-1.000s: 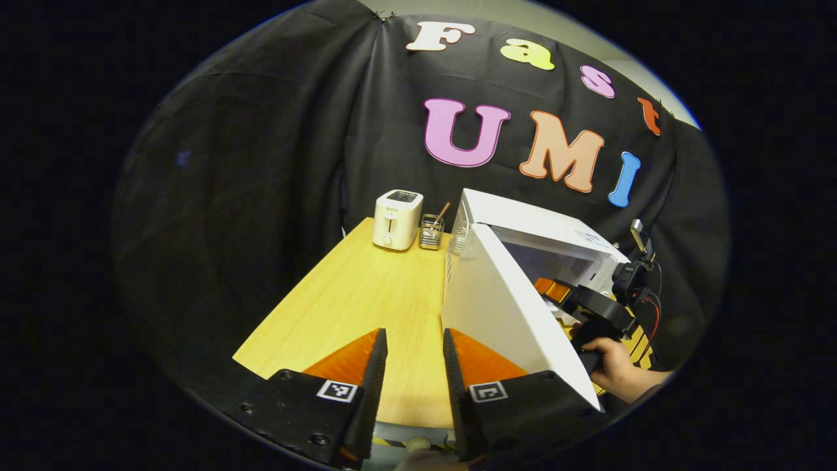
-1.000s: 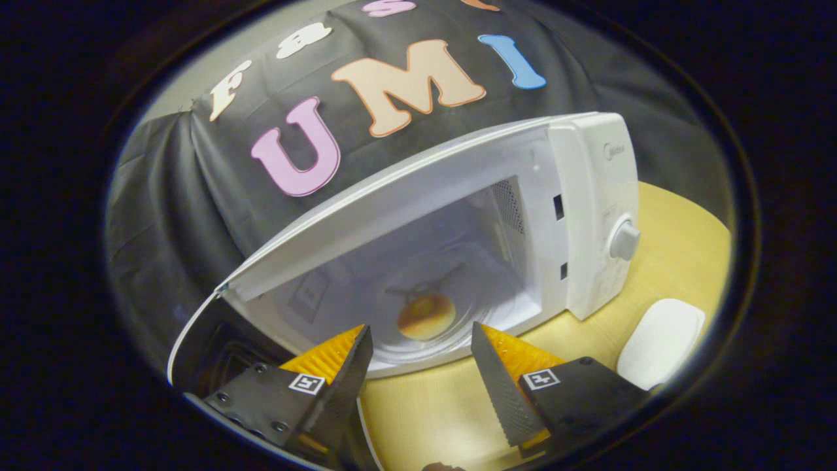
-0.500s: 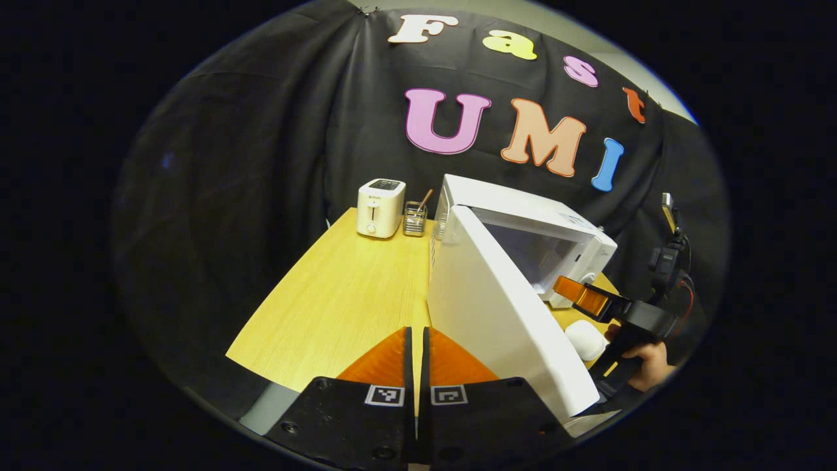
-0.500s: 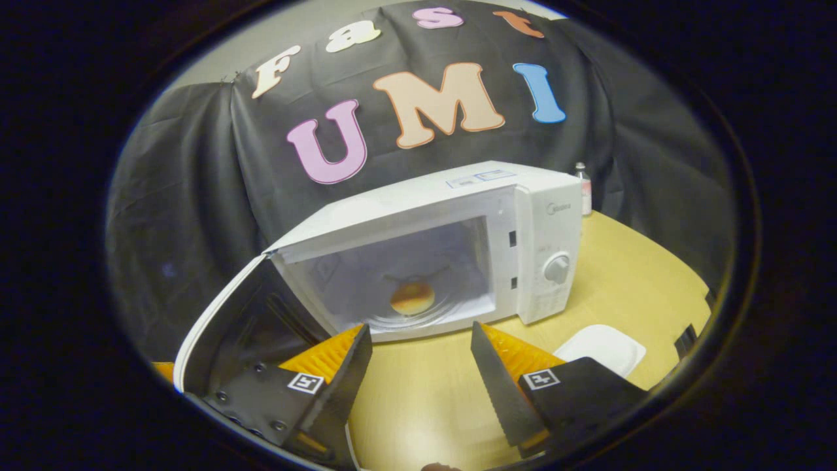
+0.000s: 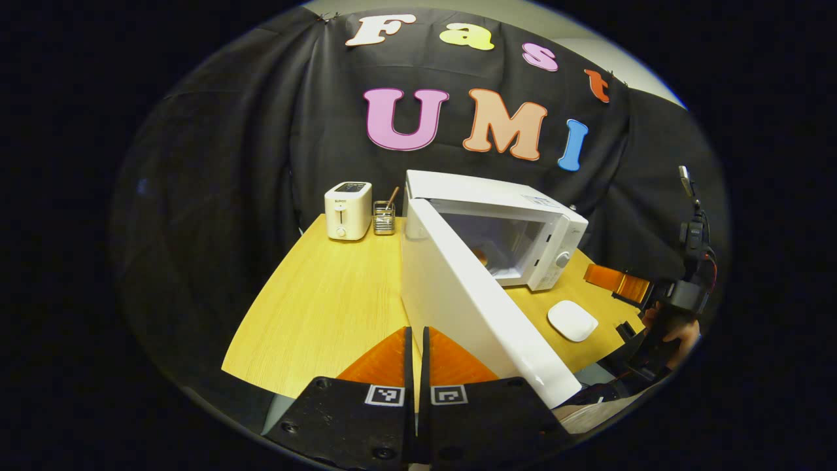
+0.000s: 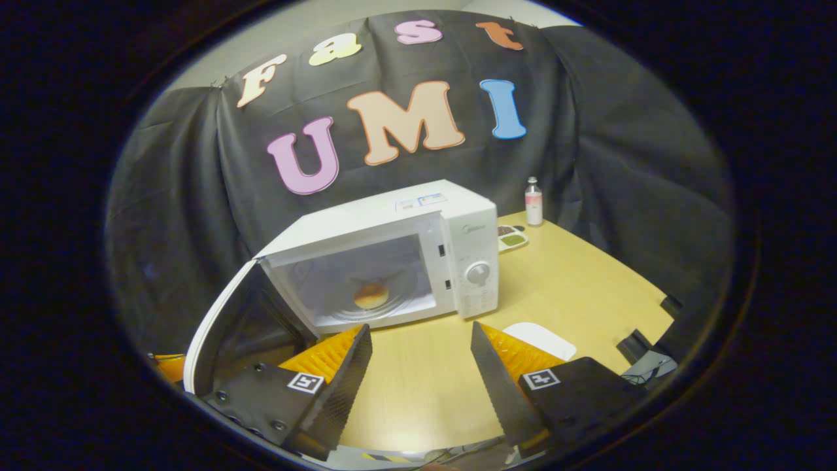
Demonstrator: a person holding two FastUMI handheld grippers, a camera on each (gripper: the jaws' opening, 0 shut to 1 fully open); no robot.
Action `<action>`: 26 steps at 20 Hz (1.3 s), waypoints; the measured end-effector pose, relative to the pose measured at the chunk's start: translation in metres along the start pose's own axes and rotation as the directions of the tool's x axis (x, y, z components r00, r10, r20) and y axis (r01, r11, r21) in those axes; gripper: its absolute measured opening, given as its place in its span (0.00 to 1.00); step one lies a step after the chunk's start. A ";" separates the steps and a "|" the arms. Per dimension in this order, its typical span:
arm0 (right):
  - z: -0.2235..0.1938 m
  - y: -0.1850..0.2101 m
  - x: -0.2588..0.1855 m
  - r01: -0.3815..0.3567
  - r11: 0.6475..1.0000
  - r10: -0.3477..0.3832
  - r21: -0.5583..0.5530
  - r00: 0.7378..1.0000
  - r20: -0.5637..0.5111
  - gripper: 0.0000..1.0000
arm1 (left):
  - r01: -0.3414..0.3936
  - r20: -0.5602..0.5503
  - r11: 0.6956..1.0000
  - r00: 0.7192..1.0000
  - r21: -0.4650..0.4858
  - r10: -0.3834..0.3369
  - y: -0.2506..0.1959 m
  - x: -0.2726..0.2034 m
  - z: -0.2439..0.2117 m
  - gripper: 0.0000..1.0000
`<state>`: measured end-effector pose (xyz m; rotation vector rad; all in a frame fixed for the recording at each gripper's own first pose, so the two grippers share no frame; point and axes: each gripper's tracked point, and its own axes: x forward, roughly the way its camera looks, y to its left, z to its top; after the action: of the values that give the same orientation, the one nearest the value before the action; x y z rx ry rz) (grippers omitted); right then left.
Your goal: Open the microwave oven with the left hand, put the food in, and close the microwave oven.
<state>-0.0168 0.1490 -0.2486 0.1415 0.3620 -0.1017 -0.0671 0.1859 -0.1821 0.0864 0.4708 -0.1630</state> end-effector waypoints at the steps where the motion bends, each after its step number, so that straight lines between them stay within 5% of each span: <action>1: 0.006 -0.005 -0.004 0.008 1.000 -0.008 -0.001 1.000 0.007 0.89 | 0.011 0.000 1.000 1.000 0.006 -0.011 -0.004 0.000 0.001 0.00; 16: 0.066 -0.049 -0.008 0.071 0.997 -0.071 -0.010 0.995 0.071 0.94 | 0.102 -0.007 0.992 0.995 0.070 -0.102 -0.057 0.031 0.014 0.01; 26: 0.095 -0.087 0.015 0.024 0.999 -0.023 -0.029 0.998 0.052 0.94 | 0.147 -0.013 0.986 0.989 0.073 -0.146 -0.139 0.088 0.033 0.01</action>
<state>0.0193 0.0473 -0.1768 0.1049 0.3139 -0.1231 0.0007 0.0331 -0.1991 0.1251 0.4793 -0.3246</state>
